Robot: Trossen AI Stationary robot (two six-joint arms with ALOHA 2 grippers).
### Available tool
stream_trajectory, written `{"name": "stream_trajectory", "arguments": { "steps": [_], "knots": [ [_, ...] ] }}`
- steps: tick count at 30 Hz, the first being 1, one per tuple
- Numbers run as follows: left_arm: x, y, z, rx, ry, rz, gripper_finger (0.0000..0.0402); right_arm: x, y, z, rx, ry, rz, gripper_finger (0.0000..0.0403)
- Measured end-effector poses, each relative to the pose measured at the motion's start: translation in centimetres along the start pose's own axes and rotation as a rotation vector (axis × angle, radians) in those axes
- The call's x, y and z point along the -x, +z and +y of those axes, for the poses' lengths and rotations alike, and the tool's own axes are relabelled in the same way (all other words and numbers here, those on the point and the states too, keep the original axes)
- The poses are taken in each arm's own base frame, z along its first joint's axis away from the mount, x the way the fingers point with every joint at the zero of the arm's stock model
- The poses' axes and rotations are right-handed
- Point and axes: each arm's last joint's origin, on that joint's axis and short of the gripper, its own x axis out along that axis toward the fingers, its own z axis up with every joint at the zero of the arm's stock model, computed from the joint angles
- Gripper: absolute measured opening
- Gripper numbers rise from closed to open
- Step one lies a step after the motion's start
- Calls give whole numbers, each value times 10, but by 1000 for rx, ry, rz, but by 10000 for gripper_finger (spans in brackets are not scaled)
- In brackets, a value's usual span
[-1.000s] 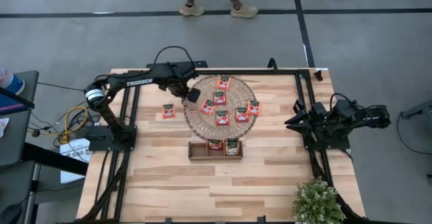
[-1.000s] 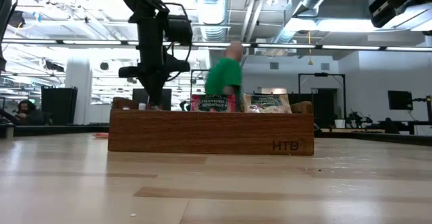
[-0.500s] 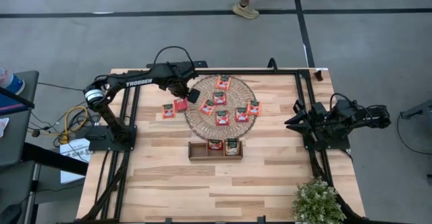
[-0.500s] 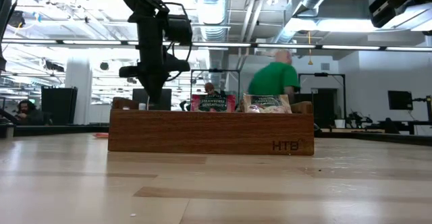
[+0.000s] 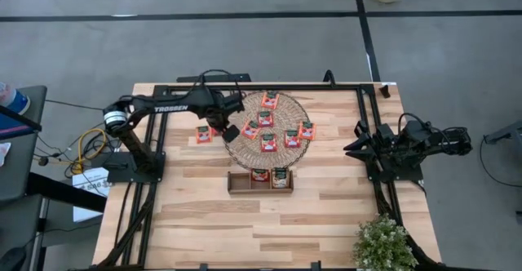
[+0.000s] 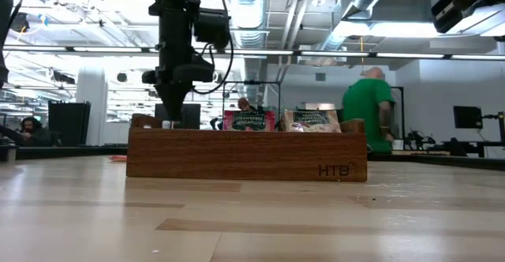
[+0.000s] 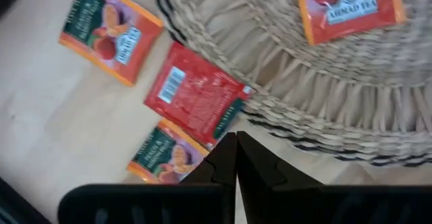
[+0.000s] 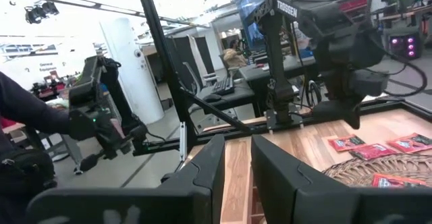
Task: Pick & Place Tea
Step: Put the red tea bag into the middle section of the wooden organizer
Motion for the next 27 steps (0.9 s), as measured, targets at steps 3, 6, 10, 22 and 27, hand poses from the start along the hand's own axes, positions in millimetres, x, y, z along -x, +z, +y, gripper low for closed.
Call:
{"name": "stream_trajectory", "arguments": {
  "steps": [3,6,10,22,27],
  "knots": [
    [-1,-3,-5,-16,-16,6,0,0,0,0,2,0,0,66],
    [-5,-8,-11,-31,-54,21,1,0,0,0,3,0,0,66],
    [-16,-19,-15,-52,-78,65,26,0,0,0,3,0,0,66],
    [-21,-28,-21,-66,-44,76,203,0,0,0,2,1,0,66],
    [-20,-29,-31,-159,25,-9,224,0,0,0,2,3,0,66]
  ]
}}
